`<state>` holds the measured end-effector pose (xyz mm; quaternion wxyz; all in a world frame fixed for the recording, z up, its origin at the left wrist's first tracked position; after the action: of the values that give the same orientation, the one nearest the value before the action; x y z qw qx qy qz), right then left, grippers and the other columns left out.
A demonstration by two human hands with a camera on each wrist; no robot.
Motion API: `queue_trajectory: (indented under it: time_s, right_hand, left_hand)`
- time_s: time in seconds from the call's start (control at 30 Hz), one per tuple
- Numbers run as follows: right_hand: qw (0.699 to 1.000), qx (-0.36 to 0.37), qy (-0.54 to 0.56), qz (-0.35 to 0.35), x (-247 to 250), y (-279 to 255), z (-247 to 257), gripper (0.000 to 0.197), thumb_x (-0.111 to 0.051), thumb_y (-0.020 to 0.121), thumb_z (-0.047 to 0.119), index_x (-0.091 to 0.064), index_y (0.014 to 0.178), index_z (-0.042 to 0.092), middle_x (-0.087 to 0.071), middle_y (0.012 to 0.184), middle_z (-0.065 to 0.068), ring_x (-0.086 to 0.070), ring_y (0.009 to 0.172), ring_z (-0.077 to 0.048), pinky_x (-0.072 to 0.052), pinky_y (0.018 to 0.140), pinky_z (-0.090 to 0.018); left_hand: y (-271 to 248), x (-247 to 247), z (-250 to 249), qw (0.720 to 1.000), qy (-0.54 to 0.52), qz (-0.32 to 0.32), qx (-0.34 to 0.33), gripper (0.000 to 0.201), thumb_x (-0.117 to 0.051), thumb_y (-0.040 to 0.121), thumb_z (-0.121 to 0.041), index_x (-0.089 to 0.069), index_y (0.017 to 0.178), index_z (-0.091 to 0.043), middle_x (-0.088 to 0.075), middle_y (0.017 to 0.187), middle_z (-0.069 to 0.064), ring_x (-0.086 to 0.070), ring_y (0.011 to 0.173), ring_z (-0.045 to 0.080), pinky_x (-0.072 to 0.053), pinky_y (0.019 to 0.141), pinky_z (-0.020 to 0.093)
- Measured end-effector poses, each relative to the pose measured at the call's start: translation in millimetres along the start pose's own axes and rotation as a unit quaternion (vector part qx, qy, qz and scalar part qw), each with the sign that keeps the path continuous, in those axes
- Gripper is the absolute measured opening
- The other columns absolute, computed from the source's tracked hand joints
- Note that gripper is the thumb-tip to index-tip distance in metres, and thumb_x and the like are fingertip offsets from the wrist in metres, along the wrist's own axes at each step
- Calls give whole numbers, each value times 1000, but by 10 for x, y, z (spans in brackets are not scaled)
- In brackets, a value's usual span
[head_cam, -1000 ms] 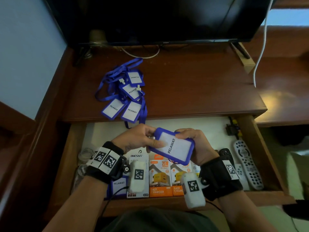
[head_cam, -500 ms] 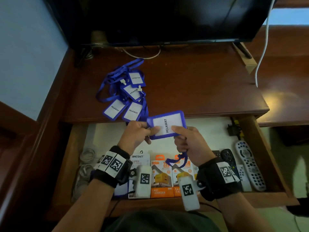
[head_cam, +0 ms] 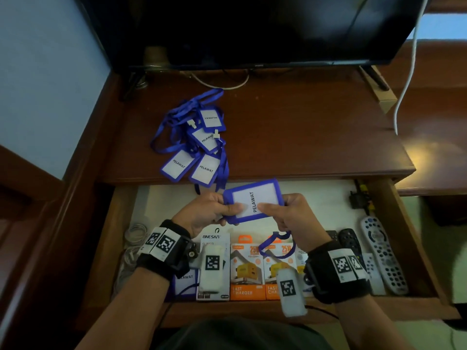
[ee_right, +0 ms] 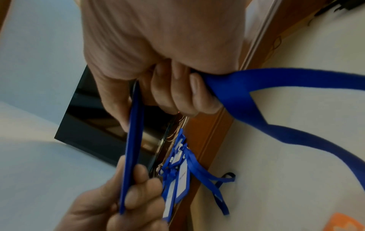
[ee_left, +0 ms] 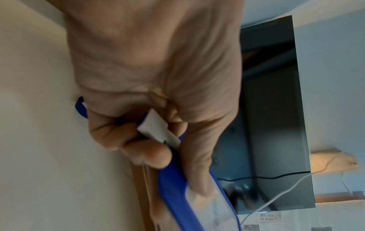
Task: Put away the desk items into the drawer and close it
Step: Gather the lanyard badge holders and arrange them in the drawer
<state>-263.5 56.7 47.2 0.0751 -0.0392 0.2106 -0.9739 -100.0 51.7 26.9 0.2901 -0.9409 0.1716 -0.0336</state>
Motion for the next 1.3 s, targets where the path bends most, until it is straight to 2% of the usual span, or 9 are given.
queue_trajectory:
  time_s: [0.2,0.33,0.43,0.57,0.67,0.87,1.07,1.23,1.3]
  right_hand:
    - [998,-35,23,53,26,38,-81,12,-72,81,9,-68,88,1,-66,70,-11,-45,45,-10,-33,42,-17]
    - [993,-46,81,67,8,24,-92,17,-69,72,21,-64,76,5,-68,74,-12,-65,61,-20,-48,51,-21]
    - [992,-47,92,70,-1,26,-98,20,-69,70,23,-60,73,6,-68,70,-9,-67,62,-19,-49,53,-20]
    - [992,-44,98,67,-24,32,-124,20,-70,70,25,-61,74,7,-67,72,-11,-65,60,-20,-48,53,-22]
    - [991,-42,117,53,-28,18,-127,20,-69,74,23,-62,78,5,-67,71,-10,-65,59,-19,-48,53,-22]
    - [992,-58,109,-5,11,63,-226,15,-68,85,26,-69,77,13,-63,75,-14,-47,55,-19,-30,45,-22]
    - [994,-42,97,30,-100,45,-160,31,-66,88,25,-58,102,-2,-34,64,-3,-22,46,-9,-23,41,-19]
    - [997,-17,66,41,-170,17,-51,22,-64,90,26,-53,83,8,-23,61,-3,-14,52,-14,-14,49,-30]
    - [997,-13,48,52,-211,-7,-19,31,-63,90,26,-45,70,12,-24,57,-1,-14,52,-15,-14,49,-30]
  left_hand:
    - [-40,-110,32,997,32,70,26,18,-74,69,-32,-74,60,-16,-65,63,3,-48,51,11,-37,57,22]
    - [-78,-145,19,992,76,95,24,16,-73,75,-26,-72,62,-17,-69,68,-1,-49,57,9,-39,58,20]
    - [-48,-91,30,992,107,59,22,24,-75,79,-19,-71,55,-22,-69,66,-8,-50,63,8,-40,58,18]
    - [-35,-64,-1,994,94,52,20,11,-76,78,-12,-70,71,-18,-74,76,-9,-66,71,-1,-47,61,12]
    - [-49,-21,-59,994,102,34,4,9,-75,79,-13,-68,74,-18,-72,70,-12,-62,63,-4,-45,56,9]
    - [-24,148,-106,994,60,-85,-19,11,-72,83,-12,-69,76,-20,-67,67,-11,-55,63,3,-40,58,17]
    - [-30,310,-87,981,-27,-193,-18,10,-72,80,-2,-66,76,-8,-69,78,6,-63,56,16,-42,46,17]
    - [-59,362,10,966,-126,-224,-16,9,-71,81,-8,-69,88,-2,-73,85,8,-64,61,15,-41,59,23]
    - [-75,342,-31,961,-180,-208,-33,3,-68,84,-9,-69,87,-9,-73,82,5,-63,53,12,-37,50,17]
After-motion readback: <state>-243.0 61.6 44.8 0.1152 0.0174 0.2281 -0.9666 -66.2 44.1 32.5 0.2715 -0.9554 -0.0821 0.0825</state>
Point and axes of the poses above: each hand's wrist, its own y-axis towards the middle knuckle, its own x-axis out of the back of the hand, z = x × y, the point moved 9 cm from there along y, towards the middle knuckle
